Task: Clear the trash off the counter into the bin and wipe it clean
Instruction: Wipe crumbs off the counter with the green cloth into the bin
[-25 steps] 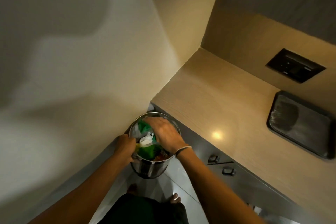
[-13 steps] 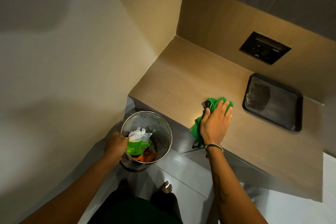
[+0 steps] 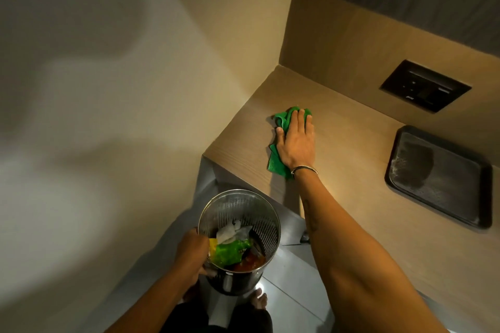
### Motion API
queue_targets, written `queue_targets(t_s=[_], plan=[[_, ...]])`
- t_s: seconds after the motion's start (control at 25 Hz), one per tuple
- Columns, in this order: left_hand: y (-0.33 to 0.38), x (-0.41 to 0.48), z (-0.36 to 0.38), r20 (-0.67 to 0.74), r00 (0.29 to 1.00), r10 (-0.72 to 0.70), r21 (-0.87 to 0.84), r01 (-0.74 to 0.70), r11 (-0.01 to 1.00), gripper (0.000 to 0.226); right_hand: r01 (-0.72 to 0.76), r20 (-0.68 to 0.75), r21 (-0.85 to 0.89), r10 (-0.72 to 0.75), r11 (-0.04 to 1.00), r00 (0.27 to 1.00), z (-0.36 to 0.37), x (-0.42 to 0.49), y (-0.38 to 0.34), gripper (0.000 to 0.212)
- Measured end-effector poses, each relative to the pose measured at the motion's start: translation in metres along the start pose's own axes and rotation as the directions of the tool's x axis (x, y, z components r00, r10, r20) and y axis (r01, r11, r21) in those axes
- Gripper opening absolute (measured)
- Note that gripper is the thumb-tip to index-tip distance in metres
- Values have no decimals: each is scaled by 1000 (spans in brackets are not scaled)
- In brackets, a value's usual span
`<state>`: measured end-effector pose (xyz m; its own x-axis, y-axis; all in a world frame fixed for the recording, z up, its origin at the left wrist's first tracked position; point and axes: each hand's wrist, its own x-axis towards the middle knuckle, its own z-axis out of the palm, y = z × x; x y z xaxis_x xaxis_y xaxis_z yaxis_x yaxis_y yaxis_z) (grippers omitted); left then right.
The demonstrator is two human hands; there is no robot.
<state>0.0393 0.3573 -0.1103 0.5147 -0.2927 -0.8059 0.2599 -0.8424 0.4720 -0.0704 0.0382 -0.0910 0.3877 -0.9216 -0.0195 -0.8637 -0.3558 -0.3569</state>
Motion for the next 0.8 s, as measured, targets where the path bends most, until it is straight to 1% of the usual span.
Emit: queue_targets(t_s=[0.12,0.24,0.36,0.44,0.6,0.64,0.72,0.76,0.8], plan=[[-2,-2,-8,-6,1000,-19,-78,19,997,21,109,62,-11,-108,994,992,8,23,-21,73],[-2,3,-17,-21,1000,-9,-171,5,985,33,220,115,13,-220,975,969,14,37,-39,70],[5,9,-28,-85,996,-15,-200,-2,980,31,325,157,68,-331,943,930,18,37,-54,66],[7,17,-32,-96,995,-38,-216,17,976,34,371,171,89,-382,924,908,25,26,-67,69],[10,25,-36,-122,988,-92,-236,61,970,37,405,198,113,-420,907,886,33,-18,-87,85],[9,26,-36,-126,987,-98,-234,67,970,38,438,209,115,-453,891,867,34,-33,-89,85],[6,32,-34,-137,986,-92,-213,62,975,39,533,195,129,-548,836,813,34,-60,-94,74],[5,34,-34,-151,984,-95,-212,62,975,39,590,180,140,-606,795,775,37,-76,-97,67],[4,35,-34,-163,982,-97,-210,61,976,39,650,174,155,-668,744,723,41,-94,-101,64]])
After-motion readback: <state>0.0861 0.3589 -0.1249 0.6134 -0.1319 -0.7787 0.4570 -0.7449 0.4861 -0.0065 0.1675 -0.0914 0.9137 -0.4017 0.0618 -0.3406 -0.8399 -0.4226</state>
